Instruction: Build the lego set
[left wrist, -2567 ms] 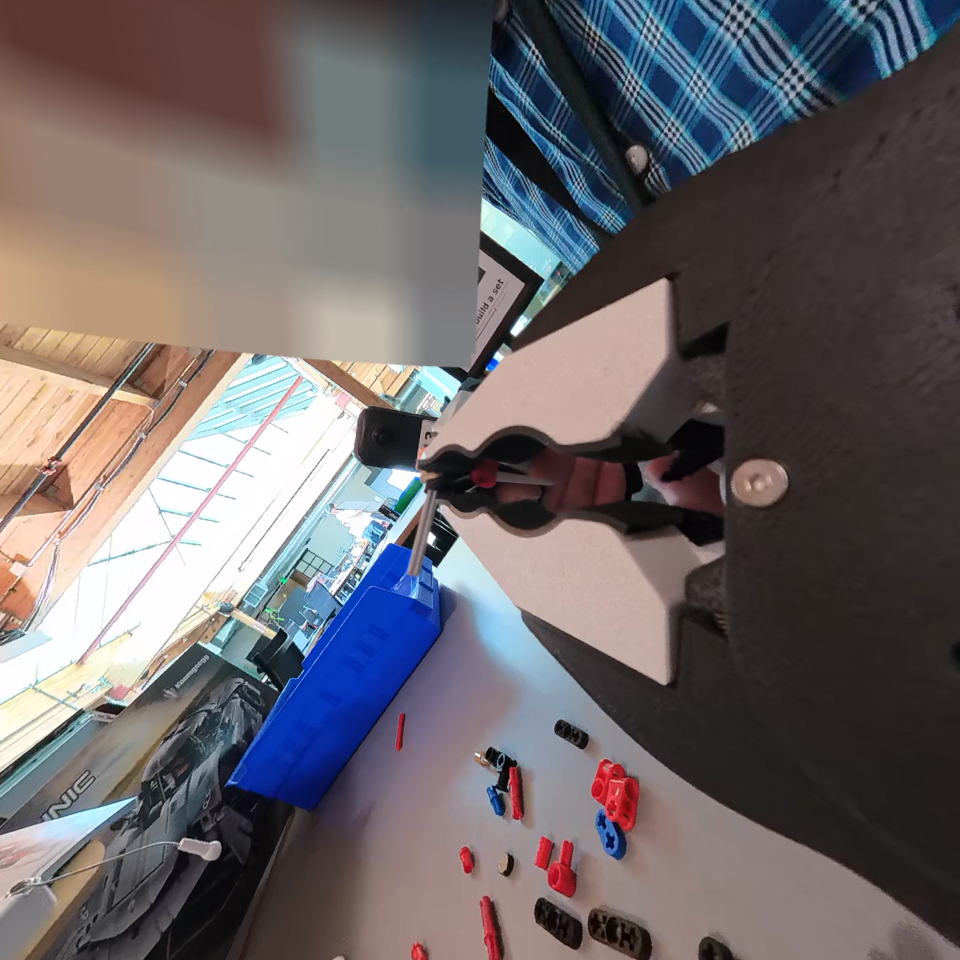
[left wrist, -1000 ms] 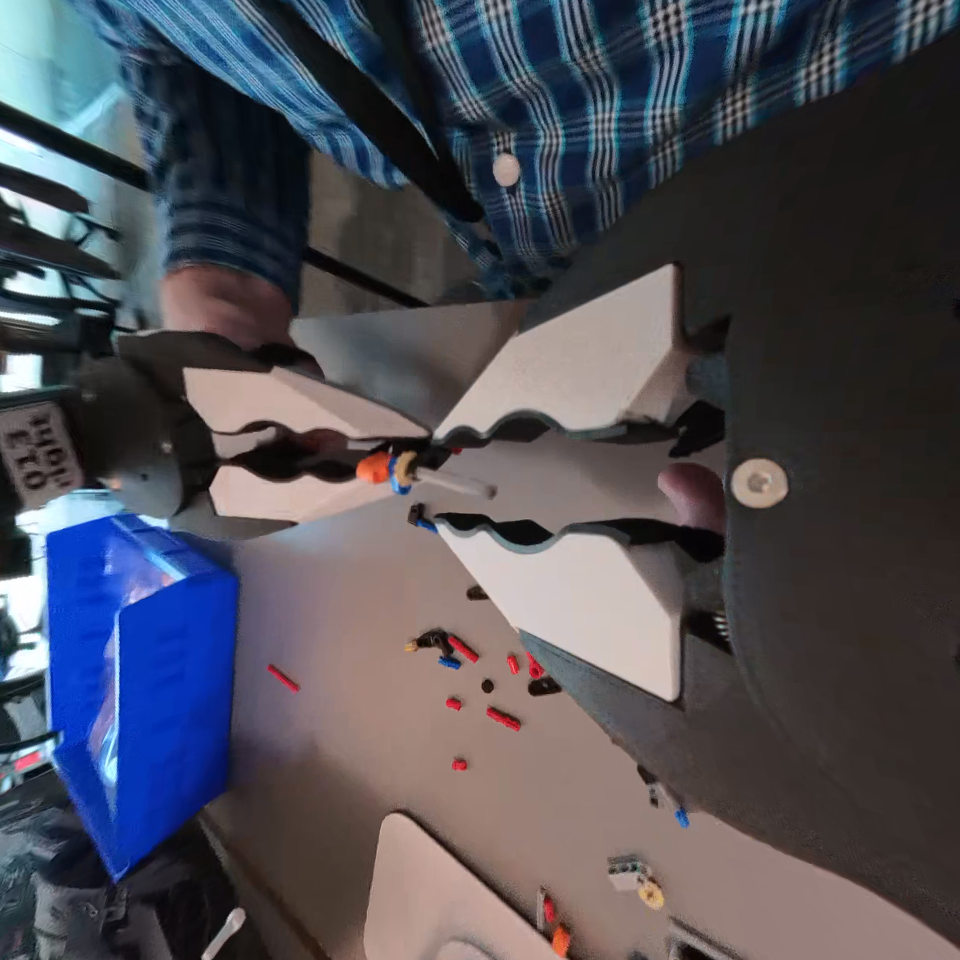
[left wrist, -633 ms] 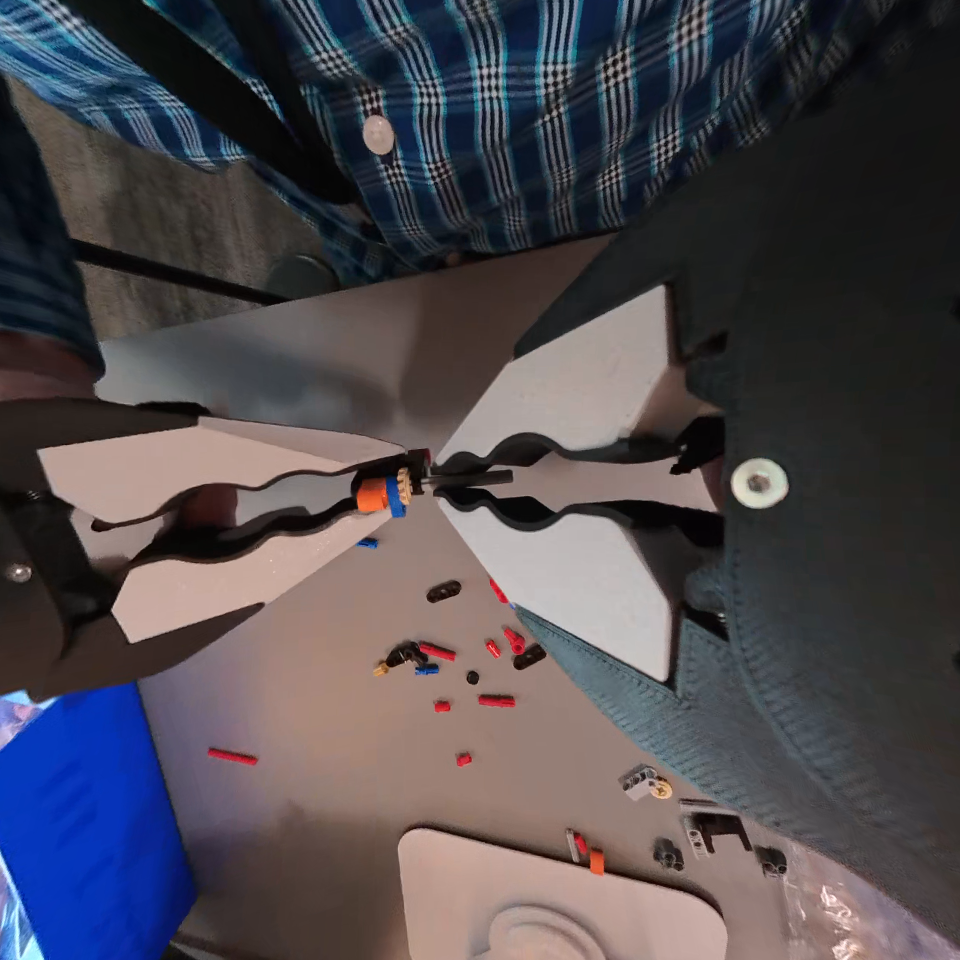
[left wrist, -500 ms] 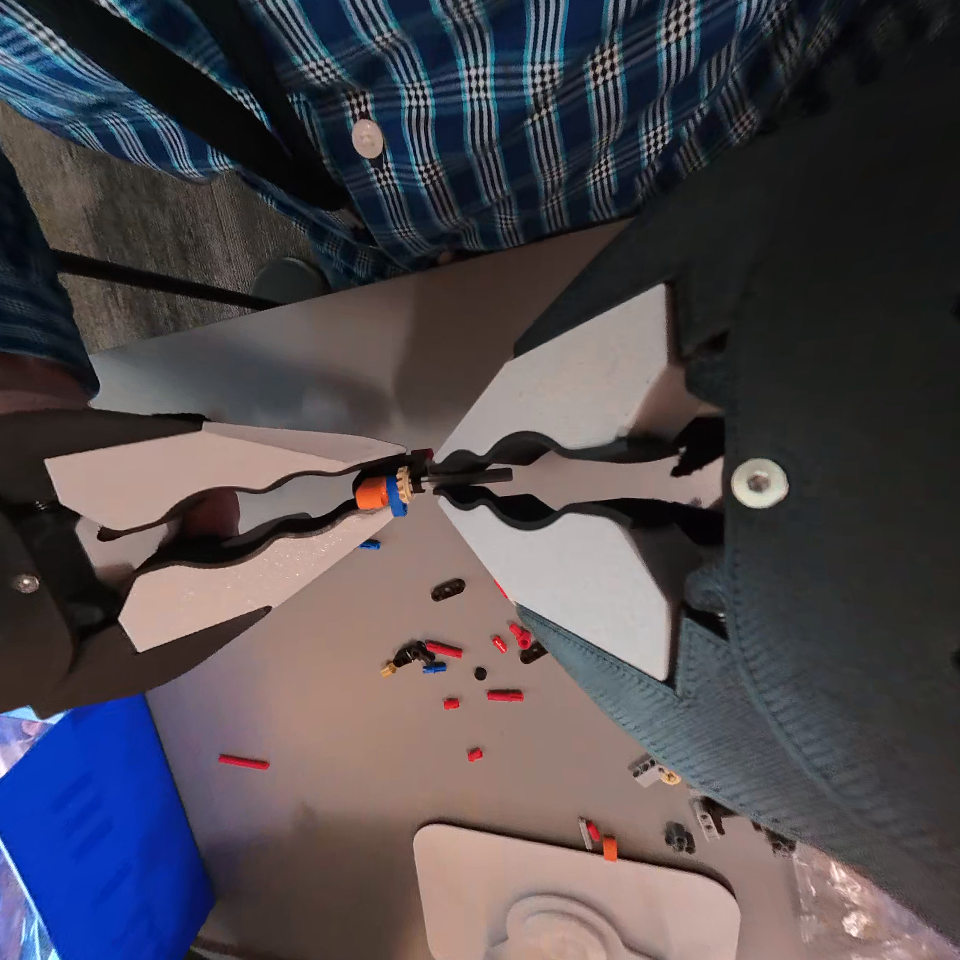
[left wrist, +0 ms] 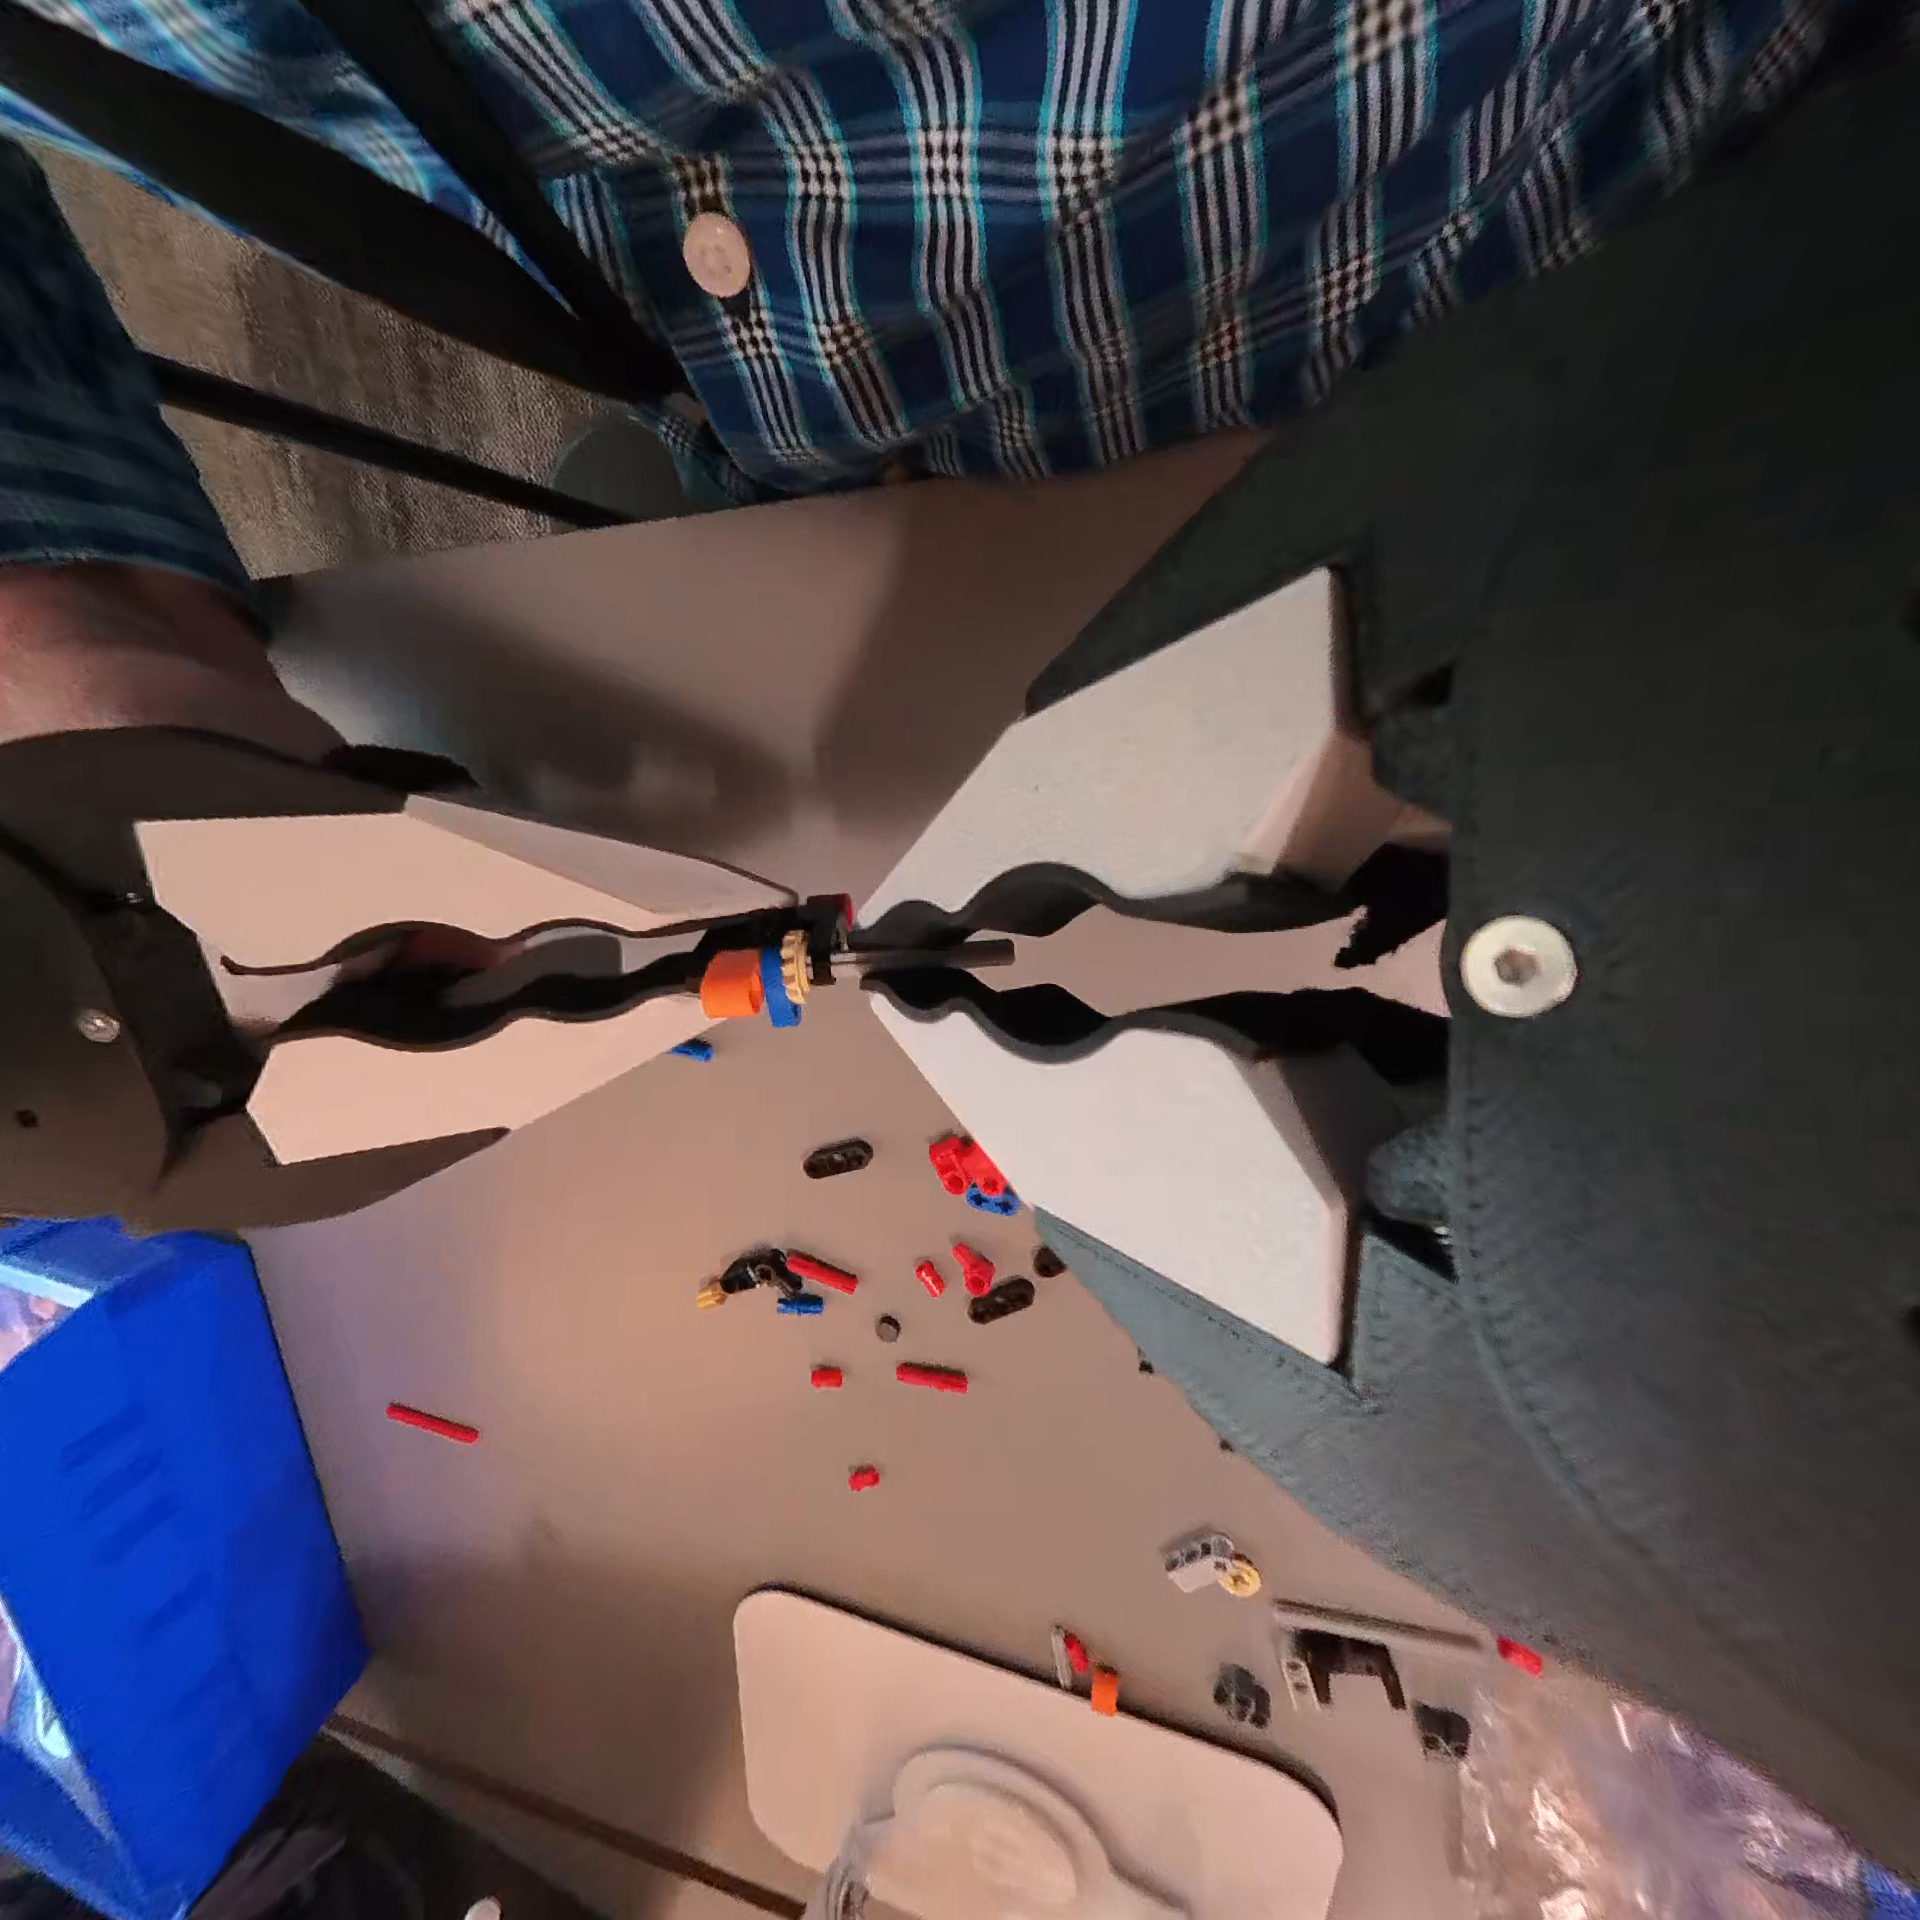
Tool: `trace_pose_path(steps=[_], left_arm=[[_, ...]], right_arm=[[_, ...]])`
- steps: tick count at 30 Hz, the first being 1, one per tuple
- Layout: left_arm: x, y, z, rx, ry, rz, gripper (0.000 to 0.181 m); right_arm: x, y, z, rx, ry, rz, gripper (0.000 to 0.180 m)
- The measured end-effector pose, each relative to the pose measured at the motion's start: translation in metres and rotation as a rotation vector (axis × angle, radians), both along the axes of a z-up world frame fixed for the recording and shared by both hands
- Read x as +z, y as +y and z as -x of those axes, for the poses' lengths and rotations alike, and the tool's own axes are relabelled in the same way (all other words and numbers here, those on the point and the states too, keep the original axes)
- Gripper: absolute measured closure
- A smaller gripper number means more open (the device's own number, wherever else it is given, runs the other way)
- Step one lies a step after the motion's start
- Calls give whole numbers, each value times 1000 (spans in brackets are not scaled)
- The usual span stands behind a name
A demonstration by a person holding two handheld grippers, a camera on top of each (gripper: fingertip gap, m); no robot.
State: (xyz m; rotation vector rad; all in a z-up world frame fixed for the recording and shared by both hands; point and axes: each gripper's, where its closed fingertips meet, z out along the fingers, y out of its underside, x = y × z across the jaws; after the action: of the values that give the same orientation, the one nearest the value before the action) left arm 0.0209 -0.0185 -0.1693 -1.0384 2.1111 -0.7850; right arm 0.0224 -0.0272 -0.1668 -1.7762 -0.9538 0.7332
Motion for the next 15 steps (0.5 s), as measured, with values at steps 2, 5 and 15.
trace_pose_path(steps=[2, 5, 15], left_arm=[[-1, -2, 2, 23, -2, 71, 178], [0, 4, 0, 51, -16, 47, 178], [-4, 6, -5, 95, -62, 38, 178]], right_arm=[[0, 0, 1, 7, -12, -9, 174], [1, 4, -1, -19, 23, -7, 174], [3, 6, -6, -52, 52, -8, 175]])
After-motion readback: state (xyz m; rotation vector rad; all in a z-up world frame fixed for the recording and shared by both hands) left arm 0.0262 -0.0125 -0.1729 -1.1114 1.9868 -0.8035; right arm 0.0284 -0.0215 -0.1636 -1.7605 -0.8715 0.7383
